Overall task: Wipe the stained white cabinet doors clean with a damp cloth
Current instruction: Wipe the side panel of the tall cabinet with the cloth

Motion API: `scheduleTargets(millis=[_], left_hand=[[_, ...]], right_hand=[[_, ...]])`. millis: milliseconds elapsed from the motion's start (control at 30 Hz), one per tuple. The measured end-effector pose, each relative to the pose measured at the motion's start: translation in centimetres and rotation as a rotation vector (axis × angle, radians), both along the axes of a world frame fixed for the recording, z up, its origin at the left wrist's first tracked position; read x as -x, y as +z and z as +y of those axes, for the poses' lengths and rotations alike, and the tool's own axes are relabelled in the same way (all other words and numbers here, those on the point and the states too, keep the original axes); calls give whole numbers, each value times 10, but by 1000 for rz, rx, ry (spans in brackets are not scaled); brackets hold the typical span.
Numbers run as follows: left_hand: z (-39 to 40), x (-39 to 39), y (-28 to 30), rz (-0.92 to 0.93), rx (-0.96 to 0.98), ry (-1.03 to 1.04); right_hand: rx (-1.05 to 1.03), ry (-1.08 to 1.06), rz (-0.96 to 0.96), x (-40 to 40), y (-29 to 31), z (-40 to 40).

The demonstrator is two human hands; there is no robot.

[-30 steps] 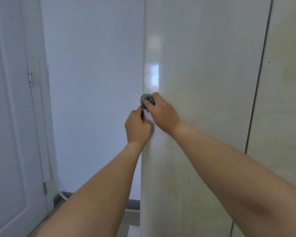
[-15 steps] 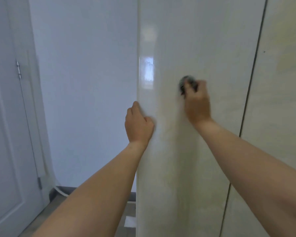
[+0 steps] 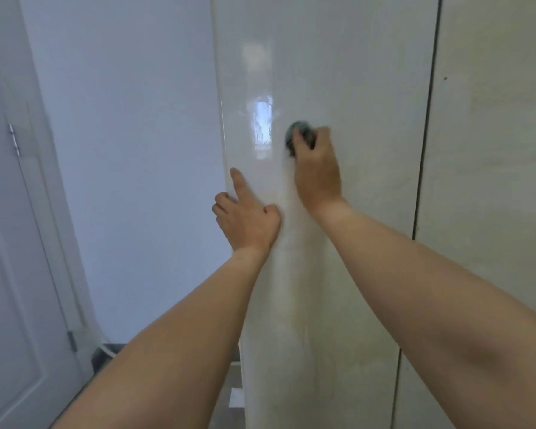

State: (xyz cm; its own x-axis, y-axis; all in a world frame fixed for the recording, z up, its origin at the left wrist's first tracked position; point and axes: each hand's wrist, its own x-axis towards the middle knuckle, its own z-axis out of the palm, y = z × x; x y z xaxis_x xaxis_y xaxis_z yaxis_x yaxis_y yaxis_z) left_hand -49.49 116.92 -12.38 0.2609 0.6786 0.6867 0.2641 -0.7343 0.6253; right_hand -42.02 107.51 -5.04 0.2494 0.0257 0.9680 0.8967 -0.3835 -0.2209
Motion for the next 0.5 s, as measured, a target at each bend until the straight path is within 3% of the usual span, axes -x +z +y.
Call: scheduleTargets(millis=[100, 133, 200, 267, 333, 367, 400, 467, 500], left_hand=[[-3, -5, -4, -2, -7, 7], [-6, -8, -4, -3, -11, 13], [-10, -14, -6, -11, -8, 27], [-12, -21, -7, -18, -3, 55], [-13, -26, -7, -20, 5, 77], [-15, -28, -7, -23, 16, 85], [-16, -29, -6, -30, 30, 93], [-17, -30, -6, -50, 41, 113], [-18, -31, -6, -58, 41, 117]], right_hand=[[378, -88, -413, -21, -58, -8], [468, -124, -460, -36, -65, -23], [425, -225, -501, -65, -53, -58], [118, -310, -265, -74, -25, -89], [-289, -207, 146, -69, -10, -91], [-319, -125, 199, -60, -13, -81], [-204, -107, 130, -49, -21, -69], [294, -113, -107, -42, -51, -64], [413, -192, -251, -54, -60, -74]])
